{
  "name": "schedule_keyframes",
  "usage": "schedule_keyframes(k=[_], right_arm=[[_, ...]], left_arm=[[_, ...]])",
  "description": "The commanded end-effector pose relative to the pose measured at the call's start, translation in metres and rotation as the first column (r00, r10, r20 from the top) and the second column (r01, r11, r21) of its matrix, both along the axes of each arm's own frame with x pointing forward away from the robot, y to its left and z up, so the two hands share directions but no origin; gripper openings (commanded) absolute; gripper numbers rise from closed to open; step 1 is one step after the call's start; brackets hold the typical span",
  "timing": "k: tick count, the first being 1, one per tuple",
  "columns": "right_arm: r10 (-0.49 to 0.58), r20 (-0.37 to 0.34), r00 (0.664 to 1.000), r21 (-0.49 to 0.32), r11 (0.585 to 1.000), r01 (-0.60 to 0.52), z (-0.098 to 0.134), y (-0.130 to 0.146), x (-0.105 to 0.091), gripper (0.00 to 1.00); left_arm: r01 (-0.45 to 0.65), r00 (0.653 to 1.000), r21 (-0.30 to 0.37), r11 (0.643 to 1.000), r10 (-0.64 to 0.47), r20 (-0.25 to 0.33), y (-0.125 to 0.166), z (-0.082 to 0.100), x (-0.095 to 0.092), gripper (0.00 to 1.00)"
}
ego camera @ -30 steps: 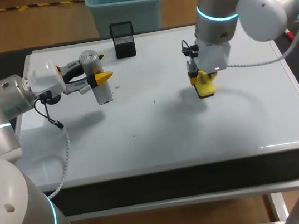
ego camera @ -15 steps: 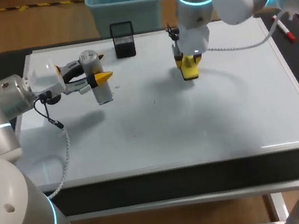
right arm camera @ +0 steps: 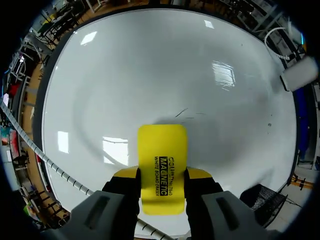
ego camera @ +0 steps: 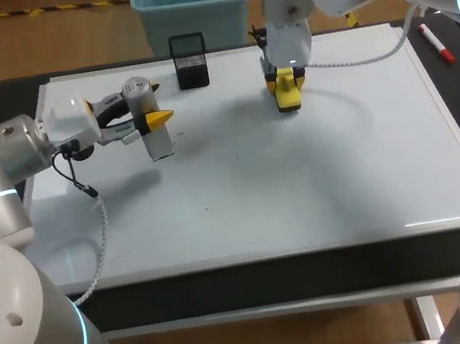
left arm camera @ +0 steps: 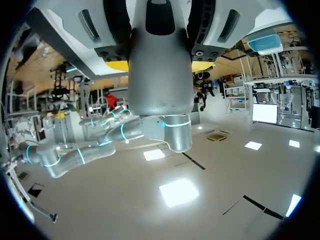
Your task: Pick up the inspection probe, press it on each red-marked spot on the whiteboard one by one, put down the probe, pick up the eraser, and wipe off all the red marks.
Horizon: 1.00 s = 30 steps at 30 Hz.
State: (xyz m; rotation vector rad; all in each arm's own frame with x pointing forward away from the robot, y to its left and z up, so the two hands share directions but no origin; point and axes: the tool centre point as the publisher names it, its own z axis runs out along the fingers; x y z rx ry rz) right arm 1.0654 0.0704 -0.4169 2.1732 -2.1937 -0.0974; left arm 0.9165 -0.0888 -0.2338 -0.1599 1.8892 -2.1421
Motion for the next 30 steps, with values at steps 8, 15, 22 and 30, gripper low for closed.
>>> schedule_keyframes(k=[8,15,22,30], right_arm=[[-0.004,-0.049,0.999,-0.006,1.0,0.003,-0.01,0.0,0.014,0.0],[-0.012,-0.056,0.998,-0.009,1.0,0.012,-0.019,-0.004,0.011,0.0],[-0.021,-0.051,0.998,-0.006,1.0,0.02,-0.019,-0.008,0.014,0.0],[-0.027,-0.015,1.0,-0.013,1.0,0.027,-0.009,-0.011,0.017,1.0]], left_arm=[[-0.002,1.0,0.001,1.0,0.002,-0.001,0.0,0.001,0.0,0.0],[-0.002,1.0,0.001,1.0,0.002,-0.001,0.0,0.001,0.0,0.0],[-0.002,1.0,0.001,1.0,0.002,-0.001,0.0,0.001,0.0,0.0],[-0.002,1.0,0.001,1.0,0.002,-0.001,0.0,0.001,0.0,0.0]])
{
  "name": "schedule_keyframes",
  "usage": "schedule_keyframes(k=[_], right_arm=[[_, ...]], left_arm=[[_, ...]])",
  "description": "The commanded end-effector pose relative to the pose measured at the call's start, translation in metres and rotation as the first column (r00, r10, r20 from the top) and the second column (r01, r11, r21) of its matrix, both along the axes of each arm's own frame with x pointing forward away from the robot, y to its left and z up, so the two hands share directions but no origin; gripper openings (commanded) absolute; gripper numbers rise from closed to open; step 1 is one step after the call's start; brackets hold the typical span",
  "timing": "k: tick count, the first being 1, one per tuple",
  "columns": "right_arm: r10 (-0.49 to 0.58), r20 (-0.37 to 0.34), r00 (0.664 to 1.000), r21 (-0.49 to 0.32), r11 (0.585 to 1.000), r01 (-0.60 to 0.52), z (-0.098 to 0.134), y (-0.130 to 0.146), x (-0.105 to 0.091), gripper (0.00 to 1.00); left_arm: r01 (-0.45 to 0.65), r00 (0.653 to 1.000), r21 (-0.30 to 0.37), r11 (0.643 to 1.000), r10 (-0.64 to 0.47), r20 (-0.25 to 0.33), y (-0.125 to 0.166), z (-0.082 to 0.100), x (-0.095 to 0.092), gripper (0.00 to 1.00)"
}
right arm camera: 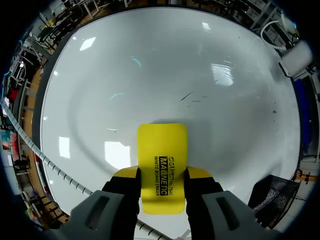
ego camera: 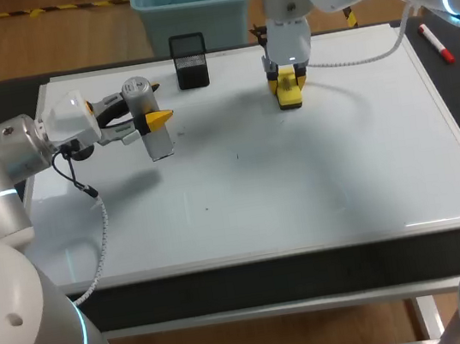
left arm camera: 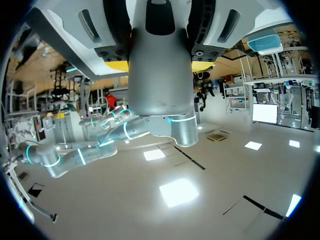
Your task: Pick up the inspection probe, press it on each red-marked spot on the whiteboard one by one, put down the probe, pick up the eraser, and wipe off all the red marks.
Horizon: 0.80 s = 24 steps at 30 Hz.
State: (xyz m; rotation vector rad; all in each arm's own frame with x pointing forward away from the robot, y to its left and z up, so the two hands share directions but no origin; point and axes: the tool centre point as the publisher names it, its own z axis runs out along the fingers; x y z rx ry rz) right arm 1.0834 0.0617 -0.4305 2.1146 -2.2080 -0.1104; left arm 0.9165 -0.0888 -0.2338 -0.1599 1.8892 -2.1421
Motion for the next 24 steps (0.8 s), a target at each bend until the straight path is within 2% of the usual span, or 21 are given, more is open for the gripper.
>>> schedule_keyframes(k=[1,8,16,18,20,23,24], right_arm=[[0.007,0.019,1.0,0.001,1.0,-0.007,0.007,-0.003,-0.001,1.0],[-0.008,0.057,0.998,0.028,1.0,0.006,0.028,-0.01,-0.001,1.0],[-0.179,0.022,0.984,0.161,0.972,0.173,0.054,-0.035,0.003,1.0],[-0.256,0.011,0.967,0.194,0.949,0.249,0.061,-0.043,0.003,1.0],[-0.271,0.011,0.963,0.206,0.943,0.263,0.069,-0.049,0.003,1.0],[-0.376,-0.023,0.926,0.249,0.895,0.37,0.082,-0.06,0.006,1.0],[-0.445,-0.034,0.895,0.246,0.864,0.439,0.085,-0.065,0.008,1.0]], left_arm=[[-0.002,1.0,0.001,1.0,0.002,-0.001,0.0,0.002,0.0,0.0],[-0.002,1.0,0.001,1.0,0.002,-0.001,0.0,0.002,0.0,0.0],[-0.002,1.0,0.001,1.0,0.002,-0.001,0.0,0.002,0.0,0.0],[-0.002,1.0,0.001,1.0,0.002,-0.001,0.0,0.002,0.0,0.0],[-0.002,1.0,0.001,1.0,0.002,-0.001,0.0,0.002,0.0,0.0],[-0.002,1.0,0.001,1.0,0.002,-0.001,0.0,0.002,0.0,0.0],[-0.002,1.0,0.001,1.0,0.002,-0.001,0.0,0.002,0.0,0.0]])
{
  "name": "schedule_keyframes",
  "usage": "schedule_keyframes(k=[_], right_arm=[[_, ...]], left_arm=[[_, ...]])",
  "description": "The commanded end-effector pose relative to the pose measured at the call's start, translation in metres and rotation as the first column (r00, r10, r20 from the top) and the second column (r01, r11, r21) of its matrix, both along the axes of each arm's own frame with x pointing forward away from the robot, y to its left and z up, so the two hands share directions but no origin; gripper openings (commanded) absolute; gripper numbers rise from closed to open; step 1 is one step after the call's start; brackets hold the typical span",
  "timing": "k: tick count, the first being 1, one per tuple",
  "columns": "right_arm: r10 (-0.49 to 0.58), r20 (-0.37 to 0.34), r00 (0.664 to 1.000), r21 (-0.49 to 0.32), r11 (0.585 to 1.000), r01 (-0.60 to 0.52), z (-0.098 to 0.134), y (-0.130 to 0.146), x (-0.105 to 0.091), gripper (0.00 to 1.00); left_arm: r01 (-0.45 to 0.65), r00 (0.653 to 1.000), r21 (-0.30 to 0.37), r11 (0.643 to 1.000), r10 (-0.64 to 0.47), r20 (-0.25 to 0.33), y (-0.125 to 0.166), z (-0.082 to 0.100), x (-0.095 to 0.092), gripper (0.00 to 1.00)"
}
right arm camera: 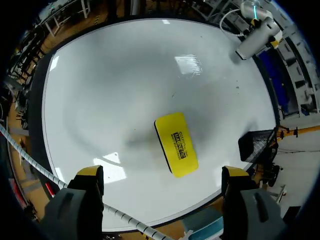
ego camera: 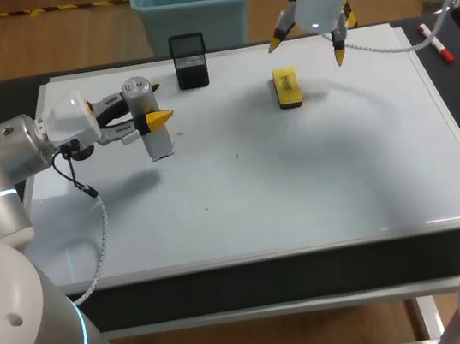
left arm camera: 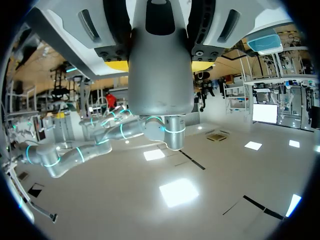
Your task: Pick up the inspection probe, press it on each red-marked spot on the whiteboard one by one, put down the probe, pick up the eraser, and wipe off all the red marks.
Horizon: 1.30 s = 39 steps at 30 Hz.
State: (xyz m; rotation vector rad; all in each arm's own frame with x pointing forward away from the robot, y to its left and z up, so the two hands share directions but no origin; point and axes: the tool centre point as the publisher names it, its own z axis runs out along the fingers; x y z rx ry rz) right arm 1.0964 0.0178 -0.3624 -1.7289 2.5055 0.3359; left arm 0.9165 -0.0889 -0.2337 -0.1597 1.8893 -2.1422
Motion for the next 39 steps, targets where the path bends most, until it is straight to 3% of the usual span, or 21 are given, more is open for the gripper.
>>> schedule_keyframes(k=[1,5,6,10,15,22,23,26,29,30,32,35,36,37,39], right_arm=[[-0.192,-0.029,0.981,0.056,0.98,0.193,0.02,-0.027,-0.001,1.0],[-0.327,-0.094,0.94,0.196,0.92,0.339,0.034,-0.045,0.006,1.0],[-0.348,-0.116,0.93,0.256,0.895,0.366,0.038,-0.049,0.007,1.0],[-0.446,-0.197,0.873,0.371,0.791,0.487,0.049,-0.065,0.016,1.0],[-0.55,-0.297,0.781,0.398,0.672,0.625,0.06,-0.079,0.026,1.0],[-0.57,-0.354,0.741,0.462,0.582,0.669,0.08,-0.084,0.033,1.0],[-0.583,-0.38,0.718,0.443,0.567,0.694,0.082,-0.084,0.035,1.0],[-0.597,-0.406,0.692,0.447,0.53,0.721,0.088,-0.085,0.039,1.0],[-0.609,-0.42,0.673,0.434,0.517,0.738,0.091,-0.084,0.041,1.0],[-0.599,-0.408,0.689,0.458,0.519,0.722,0.093,-0.083,0.042,1.0],[-0.607,-0.414,0.679,0.442,0.518,0.733,0.094,-0.083,0.041,1.0],[-0.608,-0.376,0.699,0.458,0.534,0.711,0.097,-0.08,0.038,1.0],[-0.615,-0.354,0.705,0.438,0.557,0.705,0.098,-0.079,0.037,1.0],[-0.592,-0.318,0.741,0.473,0.578,0.665,0.099,-0.078,0.035,1.0],[-0.592,-0.318,0.741,0.473,0.578,0.665,0.099,-0.078,0.035,1.0]], left_arm=[[-0.002,1.0,0.001,1.0,0.002,-0.001,0.0,0.001,0.0,0.0],[-0.002,1.0,0.001,1.0,0.002,-0.001,0.0,0.001,0.0,0.0],[-0.002,1.0,0.001,1.0,0.002,-0.001,0.0,0.001,0.0,0.0],[-0.002,1.0,0.001,1.0,0.002,-0.001,0.0,0.001,0.0,0.0],[-0.002,1.0,0.001,1.0,0.002,-0.001,0.0,0.001,0.0,0.0],[-0.002,1.0,0.001,1.0,0.002,-0.001,0.0,0.001,0.0,0.0],[-0.002,1.0,0.001,1.0,0.002,-0.001,0.0,0.001,0.0,0.0],[-0.002,1.0,0.001,1.0,0.002,-0.001,0.0,0.001,0.0,0.0],[-0.002,1.0,0.001,1.0,0.002,-0.001,0.0,0.001,0.0,0.0],[-0.002,1.0,0.001,1.0,0.002,-0.001,0.0,0.001,0.0,0.0],[-0.002,1.0,0.001,1.0,0.002,-0.001,0.0,0.001,0.0,0.0],[-0.002,1.0,0.001,1.0,0.002,-0.001,0.0,0.001,0.0,0.0],[-0.002,1.0,0.001,1.0,0.002,-0.001,0.0,0.001,0.0,0.0],[-0.002,1.0,0.001,1.0,0.002,-0.001,0.0,0.001,0.0,0.0],[-0.002,1.0,0.001,1.0,0.002,-0.001,0.0,0.001,0.0,0.0]])
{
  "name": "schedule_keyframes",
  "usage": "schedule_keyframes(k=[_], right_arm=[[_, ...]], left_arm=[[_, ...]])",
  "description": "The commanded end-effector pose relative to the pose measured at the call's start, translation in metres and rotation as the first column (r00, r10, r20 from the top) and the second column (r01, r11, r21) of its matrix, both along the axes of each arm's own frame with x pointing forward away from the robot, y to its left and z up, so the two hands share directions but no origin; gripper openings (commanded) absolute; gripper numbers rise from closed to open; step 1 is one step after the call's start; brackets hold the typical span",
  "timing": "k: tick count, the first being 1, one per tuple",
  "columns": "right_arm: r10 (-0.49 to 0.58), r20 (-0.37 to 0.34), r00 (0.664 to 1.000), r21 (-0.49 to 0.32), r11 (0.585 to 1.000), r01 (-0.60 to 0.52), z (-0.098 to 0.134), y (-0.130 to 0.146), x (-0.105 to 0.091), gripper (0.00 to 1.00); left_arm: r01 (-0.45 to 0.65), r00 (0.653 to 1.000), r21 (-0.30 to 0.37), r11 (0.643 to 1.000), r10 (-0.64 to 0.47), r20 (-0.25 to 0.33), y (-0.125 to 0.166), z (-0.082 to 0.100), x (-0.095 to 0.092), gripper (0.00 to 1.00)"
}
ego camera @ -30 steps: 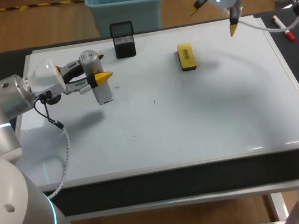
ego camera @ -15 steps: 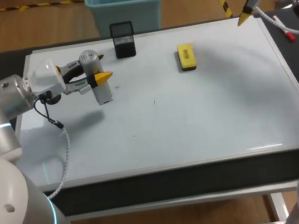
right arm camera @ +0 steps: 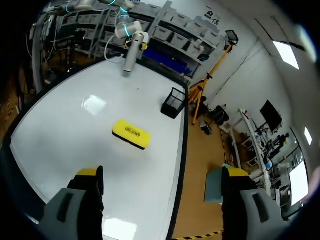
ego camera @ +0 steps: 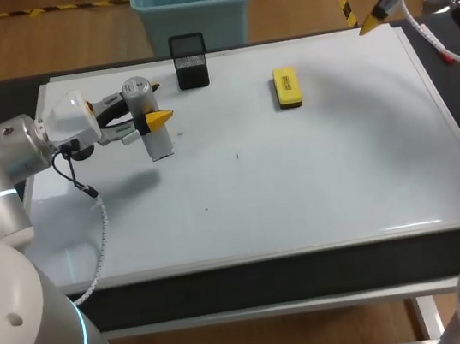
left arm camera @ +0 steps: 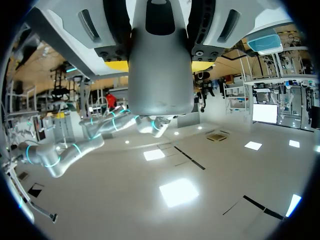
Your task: Pick up the inspection probe, press it on each red-marked spot on the whiteboard one by one, put down the probe, pick up the eraser, and wipe off all the red marks.
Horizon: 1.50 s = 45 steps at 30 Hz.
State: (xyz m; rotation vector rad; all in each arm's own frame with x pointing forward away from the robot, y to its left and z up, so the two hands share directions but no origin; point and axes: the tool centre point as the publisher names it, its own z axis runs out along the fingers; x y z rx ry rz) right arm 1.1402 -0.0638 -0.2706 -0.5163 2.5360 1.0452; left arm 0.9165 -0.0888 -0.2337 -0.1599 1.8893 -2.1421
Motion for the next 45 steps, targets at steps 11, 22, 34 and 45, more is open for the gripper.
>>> schedule_keyframes(k=[11,22,34,45], right_arm=[[0.004,0.034,0.999,-0.02,1.0,-0.003,0.008,0.004,-0.009,1.0],[0.004,0.034,0.999,-0.02,1.0,-0.003,0.008,0.004,-0.009,1.0],[0.004,0.034,0.999,-0.02,1.0,-0.003,0.008,0.004,-0.009,1.0],[0.004,0.034,0.999,-0.02,1.0,-0.003,0.008,0.004,-0.009,1.0]], left_arm=[[-0.002,1.0,0.001,1.0,0.002,-0.001,0.0,0.001,0.0,0.0],[0.008,1.0,0.009,1.0,-0.009,0.006,-0.005,0.002,0.001,0.0],[0.159,0.982,0.073,0.985,-0.165,0.088,0.026,0.043,0.081,0.0],[0.274,0.958,0.062,0.96,-0.278,0.066,0.028,0.08,0.154,0.0]])
